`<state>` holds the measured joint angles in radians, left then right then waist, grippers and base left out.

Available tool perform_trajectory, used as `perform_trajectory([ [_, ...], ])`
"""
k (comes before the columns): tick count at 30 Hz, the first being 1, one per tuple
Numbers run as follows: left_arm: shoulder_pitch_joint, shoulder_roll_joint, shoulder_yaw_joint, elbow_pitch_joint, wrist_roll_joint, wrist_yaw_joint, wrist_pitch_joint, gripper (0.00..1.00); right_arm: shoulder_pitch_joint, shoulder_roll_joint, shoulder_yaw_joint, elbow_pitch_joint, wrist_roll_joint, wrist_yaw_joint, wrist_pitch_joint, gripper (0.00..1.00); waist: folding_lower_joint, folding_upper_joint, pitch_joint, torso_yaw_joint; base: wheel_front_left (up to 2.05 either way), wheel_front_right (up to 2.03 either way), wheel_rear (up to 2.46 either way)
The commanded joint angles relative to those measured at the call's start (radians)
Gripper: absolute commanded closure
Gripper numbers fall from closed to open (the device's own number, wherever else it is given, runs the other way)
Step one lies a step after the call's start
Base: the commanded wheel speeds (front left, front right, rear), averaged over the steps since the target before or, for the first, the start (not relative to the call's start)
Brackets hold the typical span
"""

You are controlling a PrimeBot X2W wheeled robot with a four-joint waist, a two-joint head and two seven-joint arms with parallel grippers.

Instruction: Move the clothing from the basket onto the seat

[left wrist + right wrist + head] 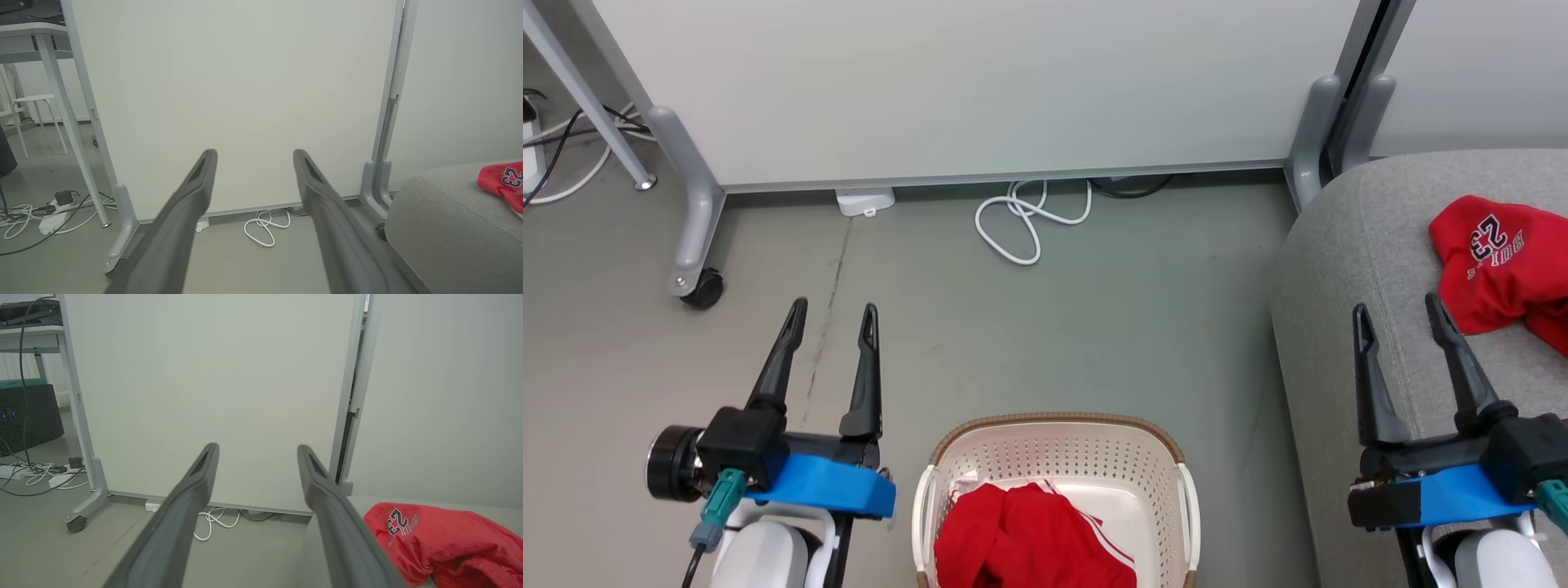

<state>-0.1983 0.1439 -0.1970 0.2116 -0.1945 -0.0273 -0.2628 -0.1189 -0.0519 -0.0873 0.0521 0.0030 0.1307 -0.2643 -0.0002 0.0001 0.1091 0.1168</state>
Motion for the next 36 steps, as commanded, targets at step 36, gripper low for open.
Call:
perform_trajectory([
  [36, 0.115, -0.065, 0.135, -0.015, 0.092, -0.06, -0.003, 0.0, 0.119, 0.002, 0.043, -0.011, 0.073, 0.0, 0.0, 0.0, 0.0002, -0.0001, -0.077, -0.024, 0.0, 0.0, 0.0],
])
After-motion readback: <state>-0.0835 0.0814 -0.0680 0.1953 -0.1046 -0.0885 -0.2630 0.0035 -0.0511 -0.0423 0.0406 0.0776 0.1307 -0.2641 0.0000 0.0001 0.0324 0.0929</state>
